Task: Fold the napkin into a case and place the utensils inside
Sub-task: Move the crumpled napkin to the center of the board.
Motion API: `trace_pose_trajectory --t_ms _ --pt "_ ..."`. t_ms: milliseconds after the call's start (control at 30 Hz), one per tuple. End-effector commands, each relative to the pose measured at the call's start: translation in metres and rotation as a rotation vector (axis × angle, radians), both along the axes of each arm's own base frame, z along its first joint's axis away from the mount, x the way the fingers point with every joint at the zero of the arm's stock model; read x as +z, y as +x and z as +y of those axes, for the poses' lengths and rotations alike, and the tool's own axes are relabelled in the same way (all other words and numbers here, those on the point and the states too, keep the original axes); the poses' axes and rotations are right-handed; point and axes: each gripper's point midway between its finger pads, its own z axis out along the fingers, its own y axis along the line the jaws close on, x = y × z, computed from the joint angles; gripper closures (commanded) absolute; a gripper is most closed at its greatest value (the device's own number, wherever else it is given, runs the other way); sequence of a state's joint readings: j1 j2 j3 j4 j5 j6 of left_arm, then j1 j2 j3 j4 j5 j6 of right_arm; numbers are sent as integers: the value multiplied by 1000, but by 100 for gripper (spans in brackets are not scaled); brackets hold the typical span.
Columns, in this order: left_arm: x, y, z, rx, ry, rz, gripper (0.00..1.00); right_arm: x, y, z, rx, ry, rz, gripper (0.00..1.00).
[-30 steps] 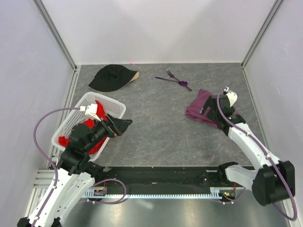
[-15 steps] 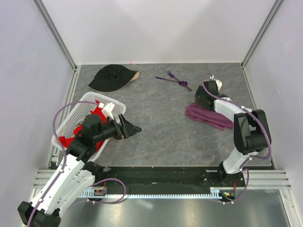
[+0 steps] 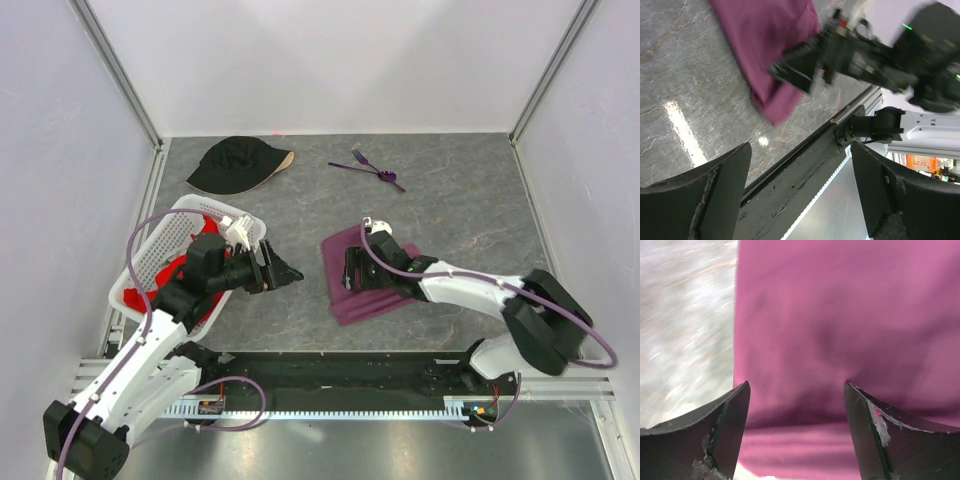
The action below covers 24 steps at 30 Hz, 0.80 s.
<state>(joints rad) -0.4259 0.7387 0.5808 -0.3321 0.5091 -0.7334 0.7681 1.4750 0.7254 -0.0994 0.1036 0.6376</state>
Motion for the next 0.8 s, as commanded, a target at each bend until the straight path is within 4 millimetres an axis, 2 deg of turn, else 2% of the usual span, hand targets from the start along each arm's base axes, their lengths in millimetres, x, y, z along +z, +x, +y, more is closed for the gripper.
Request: trace_pose_trajectory --t_ms 0,33,67,133,167,267,333,400,433,467,500,533,567,600,633,667,700,733,767 --pt "3 8 -9 -47 -13 -29 15 70 3 -1 -21 113 -134 11" --pt "2 9 -11 -51 -19 -18 16 70 4 -20 -42 33 -146 7" --pt "4 11 -15 -54 -41 -19 18 83 21 -42 -127 -11 -203 5" --pt "-5 16 -19 -50 -25 11 23 80 33 -67 -169 -84 -188 3" --pt "-7 16 -23 -56 -10 11 24 85 47 -80 -186 -109 -202 3" --pt "-26 32 -22 6 93 25 25 77 67 -71 -123 -121 -140 2" --pt "-36 44 -23 34 152 50 25 69 76 -54 -62 -119 -93 2" --pt "-47 54 -22 60 214 71 25 64 81 -48 -44 -119 -75 4" --pt "-40 64 -26 50 225 46 25 58 83 -47 -43 -127 -60 5" --pt "-55 71 -29 47 270 80 25 54 84 -47 -49 -133 -53 7" --pt "-59 74 -31 39 301 98 25 51 83 -47 -53 -134 -43 9" --pt "-47 88 -38 27 310 58 25 46 79 -49 -55 -141 -30 10" --pt "-68 94 -43 12 363 98 25 43 77 -51 -64 -141 -21 12" --pt "-74 99 -45 -4 391 114 25 41 74 -51 -77 -131 -10 13" --pt "-67 114 -53 -23 404 85 24 37 69 -55 -93 -135 -1 13" --pt "-73 119 -56 -39 433 98 24 35 67 -61 -116 -146 8 14" --pt "-97 124 -57 -62 491 156 24 31 60 -72 -155 -180 39 13" --pt "-92 133 -60 -85 520 139 24 32 55 -80 -213 -172 52 13" --pt "-95 138 -64 -101 536 128 23 32 52 -86 -234 -175 59 11"
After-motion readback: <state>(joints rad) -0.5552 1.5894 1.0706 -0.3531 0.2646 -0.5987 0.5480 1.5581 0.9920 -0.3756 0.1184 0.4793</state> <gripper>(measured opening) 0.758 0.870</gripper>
